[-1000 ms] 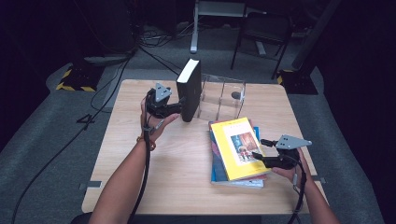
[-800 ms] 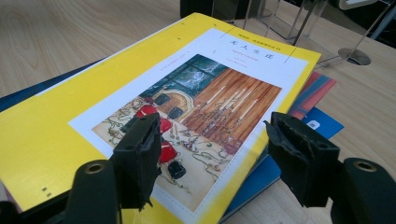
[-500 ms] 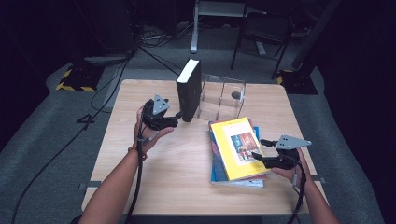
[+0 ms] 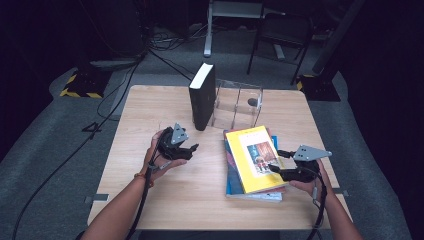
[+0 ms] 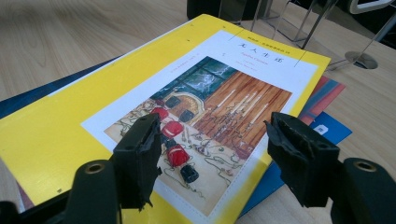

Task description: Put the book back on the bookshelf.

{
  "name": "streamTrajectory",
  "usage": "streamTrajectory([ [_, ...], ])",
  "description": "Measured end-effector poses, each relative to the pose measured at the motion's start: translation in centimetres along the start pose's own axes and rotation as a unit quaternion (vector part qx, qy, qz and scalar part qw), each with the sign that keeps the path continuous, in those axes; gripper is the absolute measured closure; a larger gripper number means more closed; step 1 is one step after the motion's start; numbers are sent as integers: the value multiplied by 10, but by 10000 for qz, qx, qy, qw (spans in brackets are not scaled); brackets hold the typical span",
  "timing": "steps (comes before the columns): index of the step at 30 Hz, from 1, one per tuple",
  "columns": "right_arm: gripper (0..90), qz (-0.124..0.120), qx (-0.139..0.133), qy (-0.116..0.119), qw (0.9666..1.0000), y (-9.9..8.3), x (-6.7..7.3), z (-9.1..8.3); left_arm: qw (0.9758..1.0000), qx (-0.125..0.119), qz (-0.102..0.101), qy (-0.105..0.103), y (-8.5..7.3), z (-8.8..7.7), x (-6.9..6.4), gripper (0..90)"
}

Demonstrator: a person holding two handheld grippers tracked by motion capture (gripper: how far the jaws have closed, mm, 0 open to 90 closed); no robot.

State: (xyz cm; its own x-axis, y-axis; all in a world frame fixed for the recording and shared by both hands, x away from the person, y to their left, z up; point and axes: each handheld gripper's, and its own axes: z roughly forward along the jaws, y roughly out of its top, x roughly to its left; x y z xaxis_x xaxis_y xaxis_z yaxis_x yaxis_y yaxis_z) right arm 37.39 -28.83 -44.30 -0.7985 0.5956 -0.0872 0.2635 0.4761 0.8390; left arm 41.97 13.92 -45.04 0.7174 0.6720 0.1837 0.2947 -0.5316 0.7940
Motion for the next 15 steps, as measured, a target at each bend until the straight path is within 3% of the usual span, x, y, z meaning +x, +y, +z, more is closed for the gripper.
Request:
streamTrajectory([
  [6, 355, -32, 93, 35, 9999, 1, 2, 0, 9994, 221, 100, -245, -15, 2, -14, 255],
  [15, 291, 22, 372, 103, 9993, 2, 3, 0, 9963, 529, 171, -650, -37, 2, -28, 246],
])
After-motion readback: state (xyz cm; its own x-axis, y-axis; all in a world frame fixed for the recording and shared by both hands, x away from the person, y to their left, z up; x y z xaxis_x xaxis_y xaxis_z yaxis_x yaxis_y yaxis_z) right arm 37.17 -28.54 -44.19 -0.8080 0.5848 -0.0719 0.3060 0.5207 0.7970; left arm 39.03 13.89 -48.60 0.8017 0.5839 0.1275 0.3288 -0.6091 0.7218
